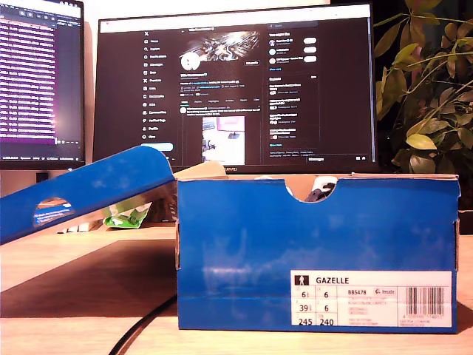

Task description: Close the blue shoebox by pushing the lid with your left arm and holding the box in place with your right arm

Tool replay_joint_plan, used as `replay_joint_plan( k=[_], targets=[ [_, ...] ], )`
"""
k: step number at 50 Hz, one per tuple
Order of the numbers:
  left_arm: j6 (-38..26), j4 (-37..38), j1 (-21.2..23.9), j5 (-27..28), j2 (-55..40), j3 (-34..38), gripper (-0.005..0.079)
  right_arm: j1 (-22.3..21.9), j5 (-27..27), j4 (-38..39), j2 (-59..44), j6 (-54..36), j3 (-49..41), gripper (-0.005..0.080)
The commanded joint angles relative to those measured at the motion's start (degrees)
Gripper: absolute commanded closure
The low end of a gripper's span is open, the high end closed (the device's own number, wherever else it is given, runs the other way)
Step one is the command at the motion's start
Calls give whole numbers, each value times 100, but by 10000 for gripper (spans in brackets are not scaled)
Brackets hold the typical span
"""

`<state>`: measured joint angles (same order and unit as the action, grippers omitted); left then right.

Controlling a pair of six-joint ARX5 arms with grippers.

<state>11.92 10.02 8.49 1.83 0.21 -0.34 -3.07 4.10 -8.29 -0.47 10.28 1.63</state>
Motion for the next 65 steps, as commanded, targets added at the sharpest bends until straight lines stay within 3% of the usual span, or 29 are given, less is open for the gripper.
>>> replay_joint_plan(
  k=[1, 9, 20, 29, 44, 53, 64, 65],
  targets=[
    [240, -236, 20, 48, 44, 149, 754, -20, 216, 138, 37, 341, -55, 758],
    [896, -409, 20, 227, 44, -146, 757, -22, 455, 138, 37, 549, 330, 762],
    [911, -404, 17, 273, -114, -846, 761, -22, 431, -188, -59, 584, 1108, 763],
    [903, -409, 15, 428, -876, -1364, 761, -22, 459, -533, -601, 581, 1683, 763],
    [168, -413, -48, 750, -2603, -2159, 761, -22, 820, -581, -2179, -280, 2651, 762],
    [15, -479, -341, 1117, -3744, -2601, 761, -22, 1220, -570, -3261, -616, 3115, 763],
    [-302, -549, -1117, 1958, -4883, -2933, 762, -22, 1508, -326, -4339, -776, 3224, 763],
    [-302, -551, -1198, 2223, -4970, -2948, 762, -22, 1515, -291, -4406, -778, 3224, 762]
  ],
)
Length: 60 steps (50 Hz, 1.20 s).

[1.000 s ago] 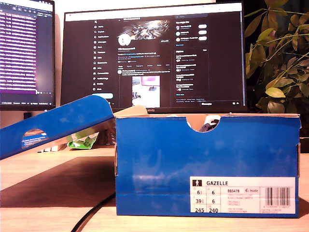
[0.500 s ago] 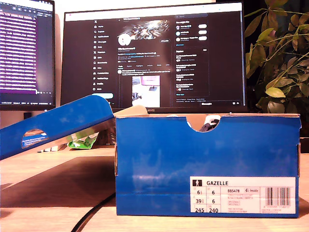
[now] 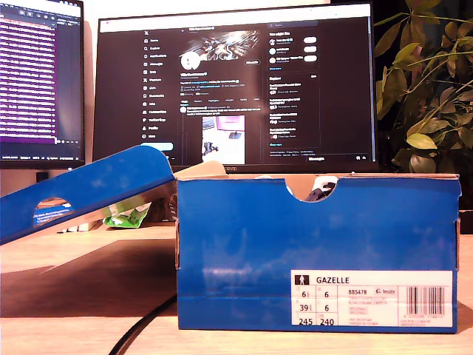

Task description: Close the blue shoebox by pushing the lid with your left arm and holding the box in place with your right arm

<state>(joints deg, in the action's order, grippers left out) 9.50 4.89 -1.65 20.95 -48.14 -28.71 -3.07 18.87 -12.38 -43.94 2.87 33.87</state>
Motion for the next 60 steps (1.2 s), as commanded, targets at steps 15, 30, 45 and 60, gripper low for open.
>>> replay_joint_plan(
  k=[15, 30, 45, 60],
  targets=[
    [-107, -24, -984, 1718, -1650, -487, 762, -20, 492, 555, -1172, -31, 0, 762],
    [-278, 496, -981, 2065, -3235, -1086, 762, -15, 684, 623, -1847, -20, 0, 762],
    [-476, 846, -879, 2164, -4236, -1353, 762, 439, 824, 796, -2310, 26, 0, 763],
    [-505, 1084, -640, 2524, -4612, -1353, 762, 1137, 820, 1270, -2990, 37, 0, 763]
  ],
)
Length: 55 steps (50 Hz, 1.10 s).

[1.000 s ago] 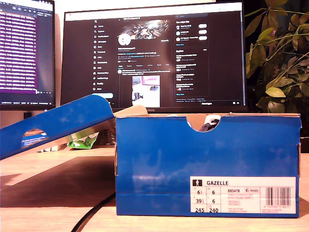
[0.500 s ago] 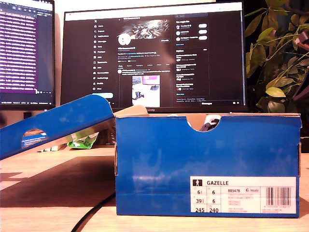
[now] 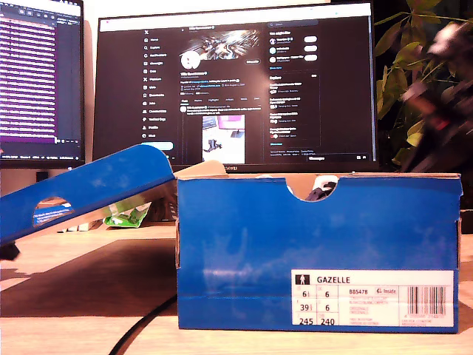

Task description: Close the blue shoebox by pushing the lid with your left arm and holding the box in place with your right arm

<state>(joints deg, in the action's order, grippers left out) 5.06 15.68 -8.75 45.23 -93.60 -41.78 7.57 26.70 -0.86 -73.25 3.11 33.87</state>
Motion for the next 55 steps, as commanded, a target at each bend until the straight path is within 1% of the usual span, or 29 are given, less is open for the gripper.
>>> replay_joint_plan(
  k=[1, 7, 12, 19, 26, 33, 40, 47, 55],
  targets=[
    [-57, 0, 92, 138, -66, -46, 762, 92, 37, 146, -81, 13, 0, 763],
    [-15, -24, 225, 562, -66, -74, 762, 142, 39, 337, -157, 142, 0, 763],
    [72, -24, 350, 804, -66, -181, 762, 142, 37, 435, -157, 162, 0, 763],
    [249, -11, 468, 1145, -46, -485, 762, 142, 39, 444, -157, 164, 0, 763],
    [313, 199, 579, 1484, -42, -887, 762, 142, 37, 448, -157, 208, 0, 763],
    [313, 402, 763, 1611, -42, -1263, 762, 142, 33, 448, -157, 227, 0, 763],
    [413, 413, 1049, 1759, -39, -1622, 762, 142, 20, 455, -157, 227, 0, 763],
    [553, 404, 1403, 1788, -39, -2006, 762, 142, 17, 459, -157, 227, 0, 763],
    [669, 391, 1906, 1781, -39, -2468, 762, 142, 17, 494, -157, 227, 0, 763]
  ],
)
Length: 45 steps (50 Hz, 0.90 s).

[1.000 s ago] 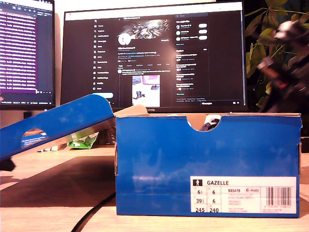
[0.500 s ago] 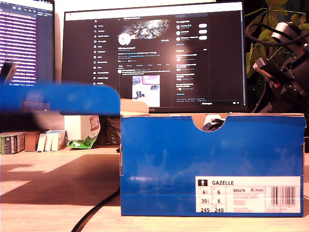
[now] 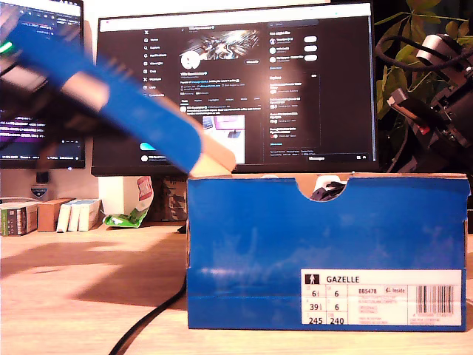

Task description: Close the blue shoebox by pushing the lid with your left arm and holding the box in place with your right arm

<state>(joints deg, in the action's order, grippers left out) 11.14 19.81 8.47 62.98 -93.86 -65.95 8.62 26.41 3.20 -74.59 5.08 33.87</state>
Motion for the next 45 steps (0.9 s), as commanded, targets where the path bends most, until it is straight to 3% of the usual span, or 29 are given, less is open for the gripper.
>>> replay_joint_plan(
  k=[1, 14, 22, 29, 40, 45],
  targets=[
    [79, -28, 249, 4, -13, -101, 762, 37, 46, 90, -24, 31, 0, 763],
    [260, -216, 1191, -118, -13, -573, 762, -227, 11, 81, -22, 24, 372, 763],
    [396, -546, 1836, -413, -13, -643, 762, -577, 39, -592, -13, -37, 1185, 763],
    [431, -654, 2319, -553, -13, -643, 762, -745, 466, -1300, -13, -63, 1932, 763],
    [166, -315, 2450, -999, -13, -643, 762, -748, 1412, -2155, -15, -59, 2465, 762],
    [-24, -190, 2277, -1152, -13, -643, 762, -671, 1473, -2599, -15, -269, 2465, 762]
  ],
)
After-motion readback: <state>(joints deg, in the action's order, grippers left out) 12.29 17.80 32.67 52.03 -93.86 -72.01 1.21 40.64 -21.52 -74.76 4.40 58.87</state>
